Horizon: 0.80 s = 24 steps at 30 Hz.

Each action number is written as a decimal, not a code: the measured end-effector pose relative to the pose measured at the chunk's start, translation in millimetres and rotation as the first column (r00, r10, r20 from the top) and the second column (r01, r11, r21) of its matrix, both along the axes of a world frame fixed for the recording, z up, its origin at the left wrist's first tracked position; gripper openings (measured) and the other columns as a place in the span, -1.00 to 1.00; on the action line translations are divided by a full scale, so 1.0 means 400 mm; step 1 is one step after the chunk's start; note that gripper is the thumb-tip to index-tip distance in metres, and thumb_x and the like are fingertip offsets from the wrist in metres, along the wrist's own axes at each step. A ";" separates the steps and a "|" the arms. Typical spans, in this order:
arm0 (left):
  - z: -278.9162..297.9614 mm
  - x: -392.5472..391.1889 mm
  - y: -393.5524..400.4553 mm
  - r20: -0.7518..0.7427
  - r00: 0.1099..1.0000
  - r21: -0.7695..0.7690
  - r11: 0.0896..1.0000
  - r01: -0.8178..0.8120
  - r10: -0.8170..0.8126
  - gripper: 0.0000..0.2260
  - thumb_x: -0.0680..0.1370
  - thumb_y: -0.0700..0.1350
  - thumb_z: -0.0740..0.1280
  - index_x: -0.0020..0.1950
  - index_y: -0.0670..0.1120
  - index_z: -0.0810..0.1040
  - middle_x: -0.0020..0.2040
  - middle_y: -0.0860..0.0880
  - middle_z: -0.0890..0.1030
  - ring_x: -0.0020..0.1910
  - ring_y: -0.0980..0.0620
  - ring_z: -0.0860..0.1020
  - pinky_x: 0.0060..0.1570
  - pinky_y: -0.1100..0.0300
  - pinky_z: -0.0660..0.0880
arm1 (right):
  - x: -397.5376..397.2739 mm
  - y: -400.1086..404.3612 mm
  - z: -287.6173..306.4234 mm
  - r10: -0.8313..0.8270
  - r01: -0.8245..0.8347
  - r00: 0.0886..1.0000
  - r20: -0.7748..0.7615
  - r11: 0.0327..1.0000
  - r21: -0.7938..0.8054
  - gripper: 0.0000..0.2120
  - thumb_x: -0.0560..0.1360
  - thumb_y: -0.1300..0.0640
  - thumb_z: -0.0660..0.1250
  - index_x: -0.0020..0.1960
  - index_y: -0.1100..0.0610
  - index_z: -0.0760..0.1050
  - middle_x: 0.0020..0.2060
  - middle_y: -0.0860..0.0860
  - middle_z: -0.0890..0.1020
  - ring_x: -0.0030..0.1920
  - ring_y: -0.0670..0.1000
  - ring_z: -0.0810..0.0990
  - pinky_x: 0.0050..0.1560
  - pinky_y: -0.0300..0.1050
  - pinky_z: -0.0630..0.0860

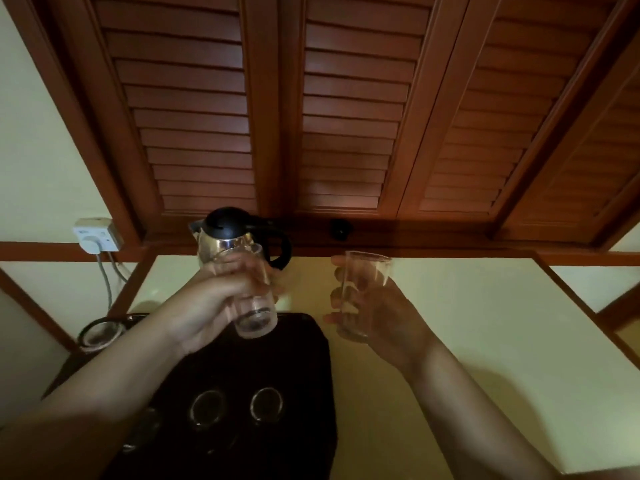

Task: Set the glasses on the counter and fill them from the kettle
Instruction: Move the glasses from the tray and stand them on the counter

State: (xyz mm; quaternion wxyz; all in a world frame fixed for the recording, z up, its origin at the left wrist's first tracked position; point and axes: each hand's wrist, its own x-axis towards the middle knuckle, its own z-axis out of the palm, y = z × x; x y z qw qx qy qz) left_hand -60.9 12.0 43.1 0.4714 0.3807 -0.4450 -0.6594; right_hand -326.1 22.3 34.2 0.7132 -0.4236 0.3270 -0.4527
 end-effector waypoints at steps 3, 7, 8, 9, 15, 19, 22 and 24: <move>-0.003 -0.131 -0.013 -0.002 0.999 -0.025 0.999 -0.034 0.034 -0.57 0.12 -0.16 0.68 -0.06 -0.17 0.70 -0.12 -0.19 0.73 -0.12 -0.06 0.76 -0.02 0.12 0.71 | -0.094 -0.034 -0.017 -0.016 0.005 0.997 -0.071 0.989 -0.150 -0.57 0.26 0.17 0.67 0.07 0.14 0.61 -0.02 0.12 0.68 -0.23 0.04 0.68 -0.20 0.01 0.66; -0.023 -0.304 -0.044 0.003 0.987 0.036 0.987 -0.158 0.158 -0.41 0.22 -0.23 0.65 0.23 -0.17 0.62 -0.16 -0.16 0.67 -0.26 -0.02 0.69 -0.17 0.12 0.63 | -0.227 -0.053 -0.037 -0.105 0.066 0.985 -0.137 0.962 -0.265 -0.71 0.38 0.43 0.41 0.05 0.20 0.53 -0.17 0.09 0.74 -0.25 0.01 0.70 -0.22 -0.12 0.63; -0.034 -0.342 -0.054 0.031 0.981 0.023 0.981 -0.193 0.193 -0.37 0.19 -0.19 0.67 0.24 -0.17 0.63 -0.17 -0.15 0.68 -0.24 -0.03 0.69 -0.14 0.10 0.61 | -0.259 -0.061 -0.043 -0.127 0.084 0.983 -0.133 0.954 -0.286 -0.70 0.37 0.41 0.43 0.06 0.20 0.53 -0.20 0.06 0.73 -0.23 0.00 0.70 -0.21 -0.13 0.63; -0.049 -0.377 -0.065 0.061 0.969 0.001 0.971 -0.239 0.239 -0.39 0.18 -0.14 0.68 0.21 -0.18 0.64 -0.17 -0.12 0.69 -0.22 -0.03 0.69 -0.10 0.09 0.60 | -0.290 -0.074 -0.054 -0.150 0.105 0.981 -0.127 0.947 -0.305 -0.68 0.35 0.38 0.48 0.08 0.21 0.55 -0.20 0.04 0.72 -0.22 -0.01 0.70 -0.19 -0.13 0.62; -0.171 -0.521 -0.140 0.223 0.909 -0.161 0.933 -0.322 0.353 -0.77 0.46 -0.35 0.56 -0.16 -0.04 0.63 -0.29 0.00 0.67 -0.24 -0.02 0.69 -0.27 0.15 0.63 | -0.410 -0.152 -0.168 -0.502 0.380 0.839 -0.209 0.817 -0.434 -0.70 0.42 0.30 0.61 0.08 0.21 0.59 -0.18 -0.07 0.72 -0.22 -0.05 0.70 -0.28 -0.15 0.61; -0.258 -0.567 -0.189 0.382 0.867 -0.198 0.945 -0.262 0.320 -0.77 0.37 -0.25 0.62 -0.10 -0.09 0.62 -0.19 0.05 0.71 -0.11 0.01 0.72 -0.02 0.10 0.65 | -0.444 -0.191 -0.257 -0.655 0.449 0.693 -0.302 0.720 -0.530 -0.79 0.45 0.13 0.62 -0.03 -0.04 0.62 -0.17 -0.12 0.74 -0.25 -0.07 0.71 -0.27 -0.07 0.65; -0.327 -0.595 -0.218 0.432 0.852 -0.240 0.948 -0.209 0.297 -0.71 0.35 -0.25 0.68 -0.13 -0.25 0.59 -0.20 0.01 0.65 -0.15 -0.06 0.64 -0.03 -0.02 0.64 | -0.465 -0.211 -0.328 -0.688 0.445 0.613 -0.389 0.707 -0.550 -0.73 0.39 -0.05 0.64 -0.02 -0.13 0.59 -0.12 -0.12 0.73 -0.08 -0.02 0.75 -0.09 0.06 0.72; -0.352 -0.619 -0.226 0.468 0.814 -0.245 0.935 -0.255 0.344 -0.69 0.37 -0.33 0.66 -0.10 -0.33 0.55 -0.18 0.12 0.66 -0.14 0.01 0.64 -0.07 0.10 0.62 | -0.475 -0.218 -0.359 -0.676 0.436 0.596 -0.433 0.725 -0.532 -0.66 0.38 -0.02 0.67 0.02 -0.05 0.58 -0.10 -0.14 0.71 -0.07 -0.08 0.73 -0.07 0.03 0.71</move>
